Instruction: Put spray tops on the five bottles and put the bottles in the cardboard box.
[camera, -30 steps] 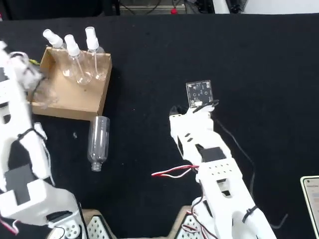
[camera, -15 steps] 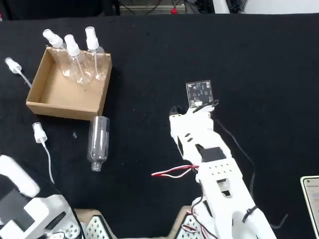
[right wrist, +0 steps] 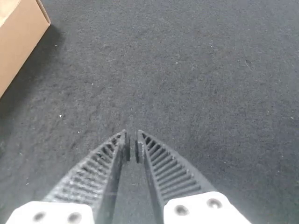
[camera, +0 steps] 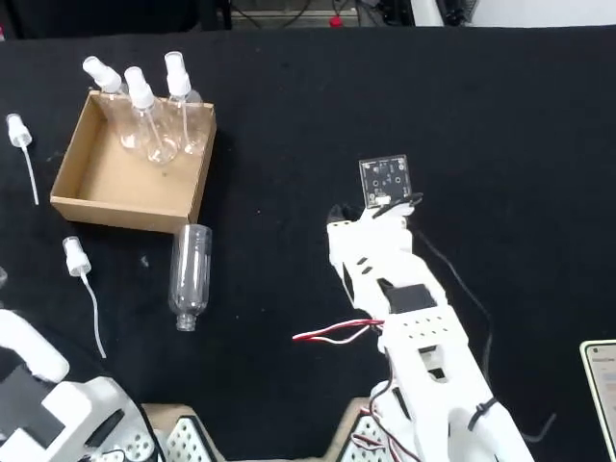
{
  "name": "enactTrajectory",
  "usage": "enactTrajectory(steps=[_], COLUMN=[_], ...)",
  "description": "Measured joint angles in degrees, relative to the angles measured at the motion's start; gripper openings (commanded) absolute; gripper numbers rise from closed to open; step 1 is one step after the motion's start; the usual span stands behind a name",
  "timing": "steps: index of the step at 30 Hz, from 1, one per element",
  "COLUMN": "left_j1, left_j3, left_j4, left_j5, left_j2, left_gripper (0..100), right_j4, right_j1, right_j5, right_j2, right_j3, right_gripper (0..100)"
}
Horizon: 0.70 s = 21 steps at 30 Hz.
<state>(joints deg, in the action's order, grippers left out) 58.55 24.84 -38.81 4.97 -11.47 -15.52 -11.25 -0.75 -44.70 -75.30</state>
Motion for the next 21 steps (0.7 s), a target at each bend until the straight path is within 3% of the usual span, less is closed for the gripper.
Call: enactTrajectory(steps=[5,10,21], left_j1=[-0.3,-0.1,-5.8], left_j3=[18.5,38.1,64.2], left_j4=[26.5,48.9,57.3], left_j5=[3.3,4.0,0.5], left_j2=[-1.5,-12.0,-44.8], left_gripper=[15,15,15], right_j4=[0.0,0.0,0.0], right_j1=[0.0,0.0,0.0], right_j5=[0.0,0.0,0.0], right_j2=[0.0,0.0,0.0], right_j3=[0.0,0.0,0.0], right_gripper=[3.2,3.2,3.2])
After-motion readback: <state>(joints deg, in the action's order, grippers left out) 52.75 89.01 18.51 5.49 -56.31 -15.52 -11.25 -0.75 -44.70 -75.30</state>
